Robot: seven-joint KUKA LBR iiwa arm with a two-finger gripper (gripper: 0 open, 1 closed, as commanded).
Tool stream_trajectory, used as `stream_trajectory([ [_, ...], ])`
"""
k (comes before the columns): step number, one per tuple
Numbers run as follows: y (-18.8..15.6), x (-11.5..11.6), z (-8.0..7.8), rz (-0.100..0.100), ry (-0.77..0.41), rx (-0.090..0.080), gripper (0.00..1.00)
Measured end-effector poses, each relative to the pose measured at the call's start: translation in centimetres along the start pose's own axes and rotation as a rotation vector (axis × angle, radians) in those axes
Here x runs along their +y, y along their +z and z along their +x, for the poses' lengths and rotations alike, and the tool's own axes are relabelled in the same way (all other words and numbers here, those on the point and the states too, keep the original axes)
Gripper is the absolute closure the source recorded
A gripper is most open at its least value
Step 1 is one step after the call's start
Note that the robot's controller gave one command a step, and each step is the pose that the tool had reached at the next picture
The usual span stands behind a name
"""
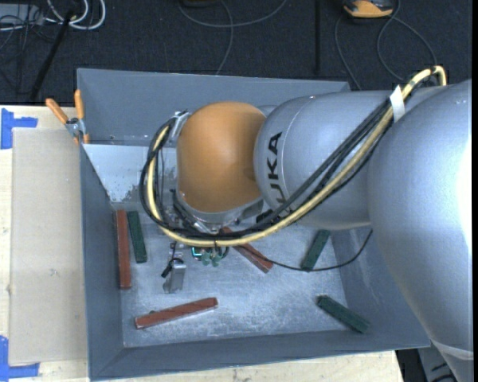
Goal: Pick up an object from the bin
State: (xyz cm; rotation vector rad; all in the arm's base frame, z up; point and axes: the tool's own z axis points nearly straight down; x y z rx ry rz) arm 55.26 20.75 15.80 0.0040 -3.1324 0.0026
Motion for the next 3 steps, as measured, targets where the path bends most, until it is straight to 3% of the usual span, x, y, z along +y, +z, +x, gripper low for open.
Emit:
stream_trajectory([
  [1,9.4,-2.9,5.5,0.002,0.021,0.003,0.00],
  [2,8.9,-2.8,5.1,-0.002,0.025,-0.007,1.00],
  [3,-6.1,-4.3,3.0,-0.005,0.043,-0.018,1.00],
])
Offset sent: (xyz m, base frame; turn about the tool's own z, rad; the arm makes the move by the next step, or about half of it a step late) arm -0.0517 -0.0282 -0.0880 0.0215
